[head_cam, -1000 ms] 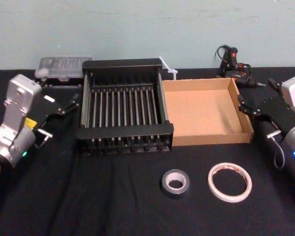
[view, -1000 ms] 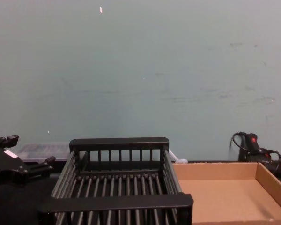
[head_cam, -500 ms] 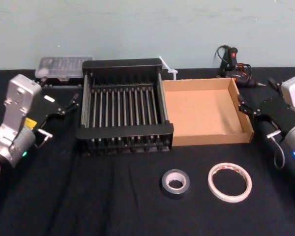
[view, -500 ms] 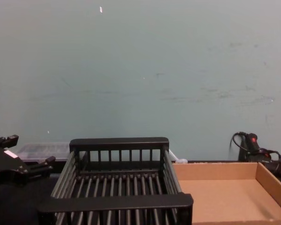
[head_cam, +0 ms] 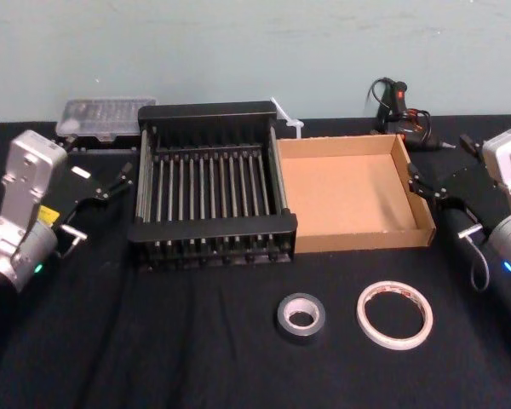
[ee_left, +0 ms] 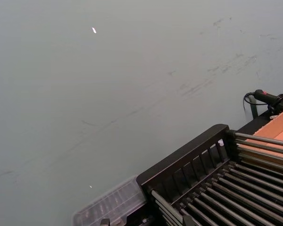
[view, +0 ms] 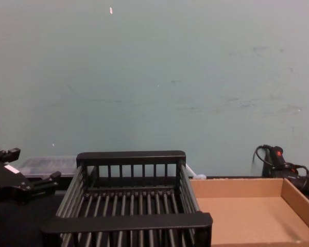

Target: Pick up the white tape and place it into the black box , Pick up the silver tape and place it into the brown box.

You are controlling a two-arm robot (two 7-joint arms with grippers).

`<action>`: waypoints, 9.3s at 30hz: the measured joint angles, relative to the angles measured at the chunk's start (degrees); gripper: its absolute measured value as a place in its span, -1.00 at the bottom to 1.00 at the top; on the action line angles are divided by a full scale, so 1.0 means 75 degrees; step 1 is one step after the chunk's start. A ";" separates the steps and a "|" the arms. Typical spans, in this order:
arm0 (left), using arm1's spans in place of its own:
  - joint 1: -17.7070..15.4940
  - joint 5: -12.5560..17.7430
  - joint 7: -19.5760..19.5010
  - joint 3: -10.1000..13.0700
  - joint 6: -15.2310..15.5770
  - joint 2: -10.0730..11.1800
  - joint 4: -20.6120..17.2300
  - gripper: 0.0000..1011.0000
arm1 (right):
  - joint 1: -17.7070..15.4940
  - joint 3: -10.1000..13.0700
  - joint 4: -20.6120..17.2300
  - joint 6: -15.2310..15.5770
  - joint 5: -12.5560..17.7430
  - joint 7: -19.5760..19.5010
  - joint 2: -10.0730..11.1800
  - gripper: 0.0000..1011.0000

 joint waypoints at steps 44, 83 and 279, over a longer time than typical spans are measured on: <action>0.0000 0.0000 0.0000 0.0000 0.0000 0.0000 0.0000 0.98 | -0.2269 0.1690 -0.2546 0.0647 0.1383 0.1542 0.1177 0.98; 0.0000 0.0000 0.0000 0.0000 0.0000 0.0000 0.0000 0.98 | -0.2947 0.1782 -0.2800 0.2722 0.1618 0.2785 0.1063 0.98; 0.0000 0.0000 0.0000 0.0000 0.0000 0.0000 0.0000 0.98 | -0.1610 0.1655 -0.2182 0.2948 0.1254 0.2910 0.0304 -0.83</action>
